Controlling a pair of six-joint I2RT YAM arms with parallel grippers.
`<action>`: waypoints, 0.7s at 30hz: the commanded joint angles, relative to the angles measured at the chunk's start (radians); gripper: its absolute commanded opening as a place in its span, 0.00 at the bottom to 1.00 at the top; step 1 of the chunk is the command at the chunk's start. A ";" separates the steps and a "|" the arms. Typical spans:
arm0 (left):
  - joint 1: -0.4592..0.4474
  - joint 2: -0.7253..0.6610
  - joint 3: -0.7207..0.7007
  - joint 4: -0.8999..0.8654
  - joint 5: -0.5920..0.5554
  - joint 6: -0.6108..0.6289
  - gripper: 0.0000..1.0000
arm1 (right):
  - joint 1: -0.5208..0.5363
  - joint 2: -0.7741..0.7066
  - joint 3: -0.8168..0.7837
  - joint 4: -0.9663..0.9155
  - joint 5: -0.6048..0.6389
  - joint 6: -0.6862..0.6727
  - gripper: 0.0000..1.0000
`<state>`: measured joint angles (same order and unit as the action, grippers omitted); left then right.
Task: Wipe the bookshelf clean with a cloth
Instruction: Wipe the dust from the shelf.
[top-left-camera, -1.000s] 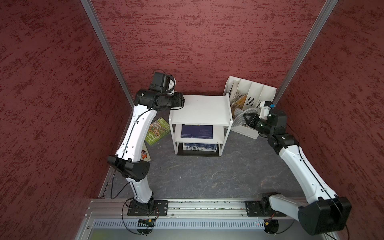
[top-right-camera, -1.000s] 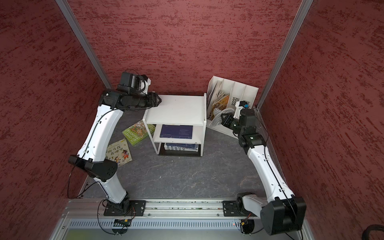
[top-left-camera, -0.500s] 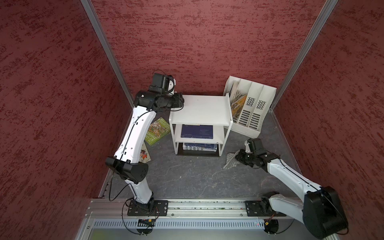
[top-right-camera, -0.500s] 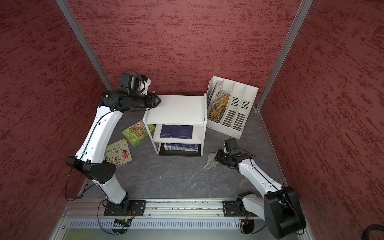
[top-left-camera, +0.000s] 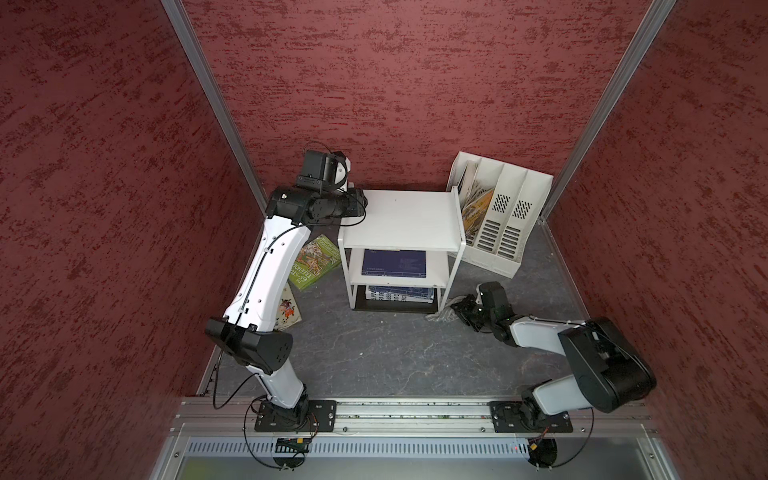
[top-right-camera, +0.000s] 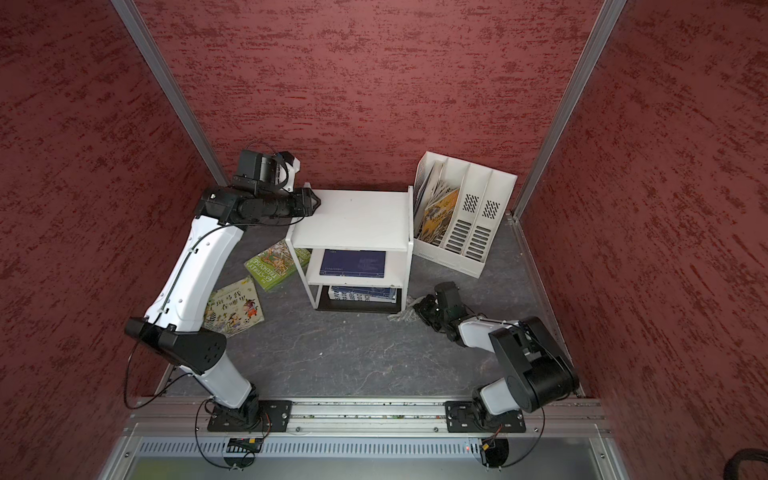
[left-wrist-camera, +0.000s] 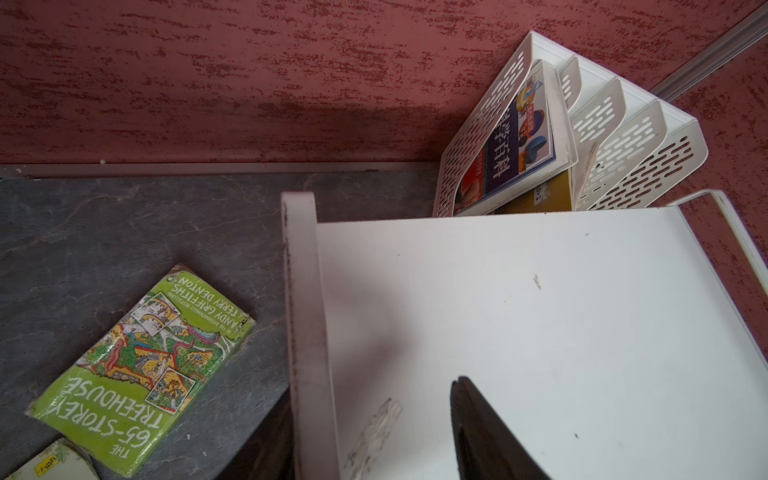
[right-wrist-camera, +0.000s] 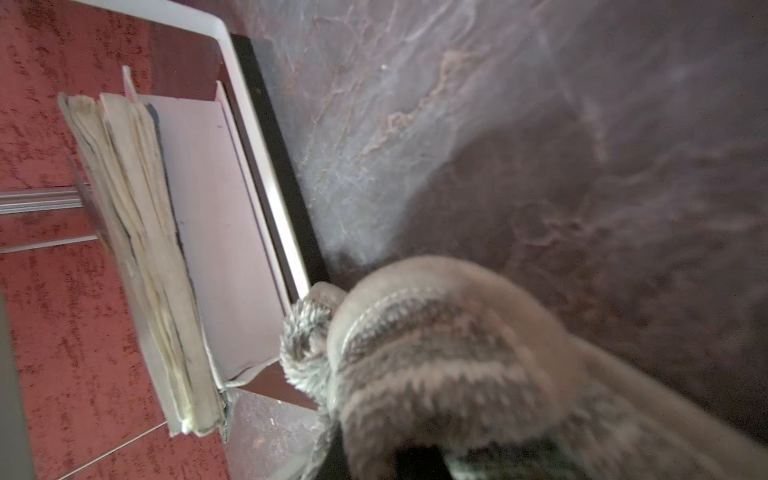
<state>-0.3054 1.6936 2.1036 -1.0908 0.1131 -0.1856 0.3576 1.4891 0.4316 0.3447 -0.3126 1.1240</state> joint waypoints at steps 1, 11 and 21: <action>-0.017 0.001 -0.050 -0.069 0.064 -0.007 0.56 | 0.007 -0.042 0.029 0.205 -0.054 0.070 0.00; -0.017 -0.029 -0.085 -0.054 0.041 -0.015 0.57 | 0.006 -0.287 0.156 -0.137 -0.150 0.135 0.00; -0.016 -0.043 -0.100 -0.039 0.037 -0.017 0.58 | 0.007 -0.559 0.226 -0.520 -0.077 0.169 0.00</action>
<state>-0.3077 1.6550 2.0338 -1.0298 0.1070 -0.1936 0.3550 0.9707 0.6056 -0.0780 -0.3820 1.2716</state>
